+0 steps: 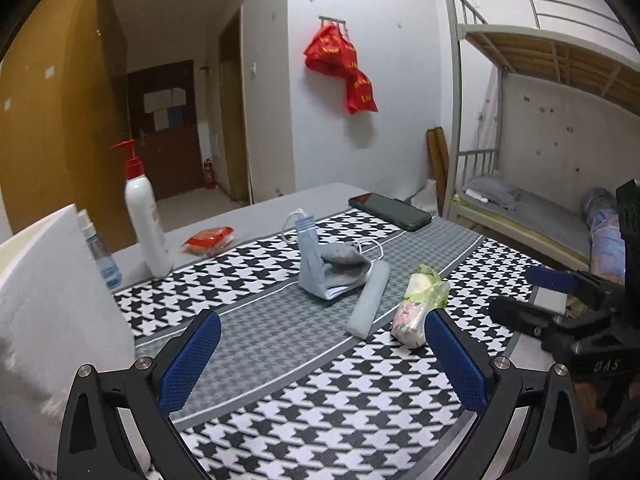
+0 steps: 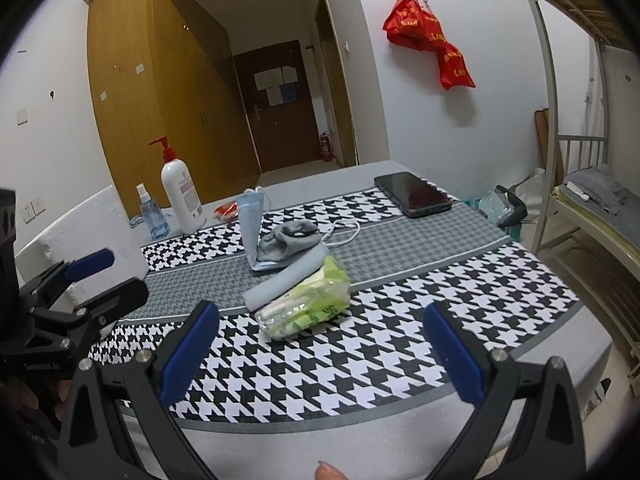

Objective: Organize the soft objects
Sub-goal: 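Move the left tool to the white foam tube and grasp it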

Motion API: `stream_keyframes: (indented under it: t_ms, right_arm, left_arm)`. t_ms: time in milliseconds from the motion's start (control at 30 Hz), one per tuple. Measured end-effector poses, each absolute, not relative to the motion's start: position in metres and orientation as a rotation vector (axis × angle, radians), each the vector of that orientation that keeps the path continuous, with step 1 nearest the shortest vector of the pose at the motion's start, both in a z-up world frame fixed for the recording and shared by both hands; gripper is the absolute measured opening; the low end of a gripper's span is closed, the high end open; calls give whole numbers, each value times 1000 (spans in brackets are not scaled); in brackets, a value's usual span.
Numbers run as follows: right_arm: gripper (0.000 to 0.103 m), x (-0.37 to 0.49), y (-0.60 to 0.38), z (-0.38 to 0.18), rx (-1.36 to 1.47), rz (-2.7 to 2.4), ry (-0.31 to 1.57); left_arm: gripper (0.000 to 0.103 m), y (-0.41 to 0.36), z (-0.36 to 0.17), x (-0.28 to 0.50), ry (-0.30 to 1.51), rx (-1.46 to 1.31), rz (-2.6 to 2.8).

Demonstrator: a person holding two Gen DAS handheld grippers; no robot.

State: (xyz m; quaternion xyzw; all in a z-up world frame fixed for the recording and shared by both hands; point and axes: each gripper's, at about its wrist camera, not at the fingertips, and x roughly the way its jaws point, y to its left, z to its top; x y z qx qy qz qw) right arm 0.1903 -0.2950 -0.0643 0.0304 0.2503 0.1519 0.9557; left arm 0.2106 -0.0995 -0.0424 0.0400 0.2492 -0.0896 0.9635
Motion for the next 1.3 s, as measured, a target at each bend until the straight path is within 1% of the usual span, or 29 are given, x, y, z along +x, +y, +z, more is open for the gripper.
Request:
stream_keyframes:
  t_ms: [267, 433, 633, 700, 767, 867, 1033, 1100, 1167, 1300]
  right_arm:
    - [103, 198, -298, -68, 57, 324, 540]
    - [103, 200, -302, -66, 55, 328, 538]
    - [103, 205, -309, -62, 77, 329, 525]
    - [103, 206, -309, -63, 80, 333, 529]
    - [103, 208, -307, -64, 76, 337, 533]
    - [103, 210, -306, -65, 72, 343, 539]
    - [103, 213, -306, -67, 71, 348, 547]
    - [103, 214, -308, -67, 81, 346, 546]
    - [103, 214, -310, -67, 95, 345, 543]
    - [103, 216, -312, -70, 104, 342, 553]
  left_arm:
    - [102, -111, -52, 241, 573, 141, -211]
    - [102, -109, -62, 266, 681, 79, -256]
    - [100, -111, -76, 289, 757, 80, -257]
    - [98, -112, -79, 295, 776, 79, -263]
    - [90, -115, -82, 301, 795, 85, -269]
    - [82, -120, -88, 307, 815, 107, -267]
    - [73, -126, -99, 315, 845, 124, -285]
    - [67, -131, -102, 315, 852, 144, -302]
    - [58, -134, -104, 317, 866, 152, -309]
    - [57, -140, -105, 326, 875, 158, -316]
